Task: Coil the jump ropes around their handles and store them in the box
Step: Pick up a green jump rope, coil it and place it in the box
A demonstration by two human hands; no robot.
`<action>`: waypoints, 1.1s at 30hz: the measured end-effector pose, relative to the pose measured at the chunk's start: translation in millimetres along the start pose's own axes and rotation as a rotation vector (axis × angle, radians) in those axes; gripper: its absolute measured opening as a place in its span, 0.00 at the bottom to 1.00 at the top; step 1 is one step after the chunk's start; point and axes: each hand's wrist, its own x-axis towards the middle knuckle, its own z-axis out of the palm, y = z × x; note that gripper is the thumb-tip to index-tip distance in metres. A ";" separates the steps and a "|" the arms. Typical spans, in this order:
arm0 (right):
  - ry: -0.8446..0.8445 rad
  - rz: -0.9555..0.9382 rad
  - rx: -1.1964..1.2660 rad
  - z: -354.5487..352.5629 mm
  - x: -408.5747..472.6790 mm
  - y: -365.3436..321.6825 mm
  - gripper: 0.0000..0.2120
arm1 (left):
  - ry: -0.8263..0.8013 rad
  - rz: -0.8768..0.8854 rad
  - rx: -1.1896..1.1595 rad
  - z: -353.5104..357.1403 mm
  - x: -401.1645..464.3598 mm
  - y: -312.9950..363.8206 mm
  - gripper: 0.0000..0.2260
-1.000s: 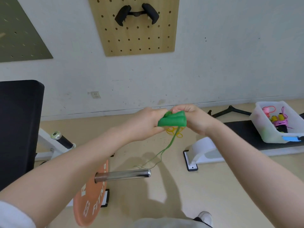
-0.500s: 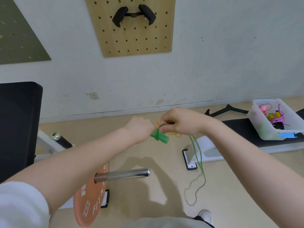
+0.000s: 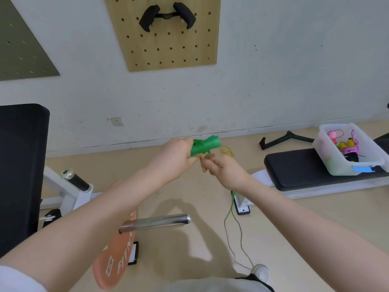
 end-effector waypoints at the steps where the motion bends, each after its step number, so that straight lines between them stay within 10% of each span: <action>1: -0.048 -0.003 -0.086 5.9 -4.8 -5.9 0.14 | -0.023 -0.022 0.040 0.1 0.3 -0.4 0.09; 6: -0.265 -0.058 -0.441 5.8 -16.8 -41.1 0.13 | -0.221 -0.044 0.333 15.8 -2.8 -10.6 0.05; 10: -0.099 -0.247 -0.565 -26.4 -10.6 -62.2 0.13 | -0.312 -0.007 0.424 22.5 -4.8 -13.4 0.05; 17: -0.066 -0.004 0.367 -53.3 5.6 -24.8 0.15 | -0.109 0.230 0.113 10.9 -13.4 3.3 0.28; 21: -0.118 0.094 0.483 -18.5 -4.1 -10.9 0.17 | -0.014 0.237 -0.161 7.6 -11.6 4.2 0.25; 26: -0.114 0.041 -0.027 5.7 -11.2 -10.1 0.16 | 0.021 0.000 -0.015 8.5 -2.8 -6.8 0.21; 33: -0.228 -0.203 -0.560 -22.9 -9.5 -45.7 0.10 | -0.355 0.010 0.336 35.8 0.0 -6.4 0.22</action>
